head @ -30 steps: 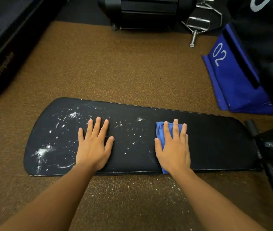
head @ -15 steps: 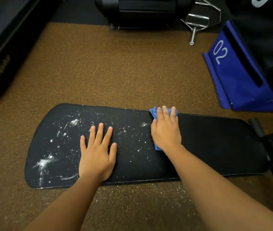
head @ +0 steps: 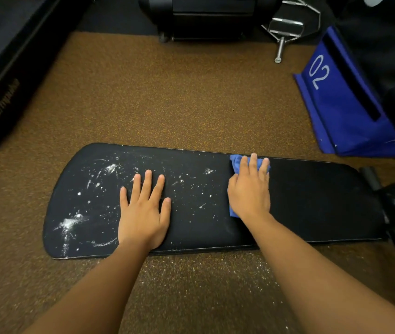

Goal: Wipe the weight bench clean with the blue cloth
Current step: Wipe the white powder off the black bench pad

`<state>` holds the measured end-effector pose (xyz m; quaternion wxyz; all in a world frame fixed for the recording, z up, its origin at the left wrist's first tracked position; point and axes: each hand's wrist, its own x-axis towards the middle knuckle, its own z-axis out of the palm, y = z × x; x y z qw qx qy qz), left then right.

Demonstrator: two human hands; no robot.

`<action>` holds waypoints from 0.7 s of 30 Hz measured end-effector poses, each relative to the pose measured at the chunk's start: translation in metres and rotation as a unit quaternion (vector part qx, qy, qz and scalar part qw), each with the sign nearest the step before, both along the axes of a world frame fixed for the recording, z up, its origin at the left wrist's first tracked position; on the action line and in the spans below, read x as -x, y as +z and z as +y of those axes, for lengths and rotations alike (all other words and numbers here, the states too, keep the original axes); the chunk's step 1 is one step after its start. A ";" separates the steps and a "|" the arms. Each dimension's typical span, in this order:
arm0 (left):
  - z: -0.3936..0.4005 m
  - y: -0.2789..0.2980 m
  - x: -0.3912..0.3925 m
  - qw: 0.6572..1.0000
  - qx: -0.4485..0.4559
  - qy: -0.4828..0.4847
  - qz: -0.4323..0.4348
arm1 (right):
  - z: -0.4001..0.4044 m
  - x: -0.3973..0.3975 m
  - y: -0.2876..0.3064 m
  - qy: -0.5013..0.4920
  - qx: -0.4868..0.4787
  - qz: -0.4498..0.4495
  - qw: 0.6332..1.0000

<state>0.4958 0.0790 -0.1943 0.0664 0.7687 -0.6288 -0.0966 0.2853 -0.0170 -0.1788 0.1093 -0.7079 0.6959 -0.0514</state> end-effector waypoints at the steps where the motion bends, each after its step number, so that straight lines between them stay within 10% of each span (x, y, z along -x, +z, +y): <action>1: 0.000 0.000 0.000 1.000 -0.001 -0.001 0.000 | -0.005 -0.008 0.000 -0.003 -0.001 0.000 1.000; 11: 0.001 -0.002 -0.002 1.000 0.001 -0.005 0.003 | 0.062 0.006 -0.008 0.143 0.002 0.024 0.989; 21: 0.000 0.000 -0.002 1.000 -0.005 -0.006 0.004 | -0.016 -0.029 -0.003 0.024 -0.009 0.010 1.000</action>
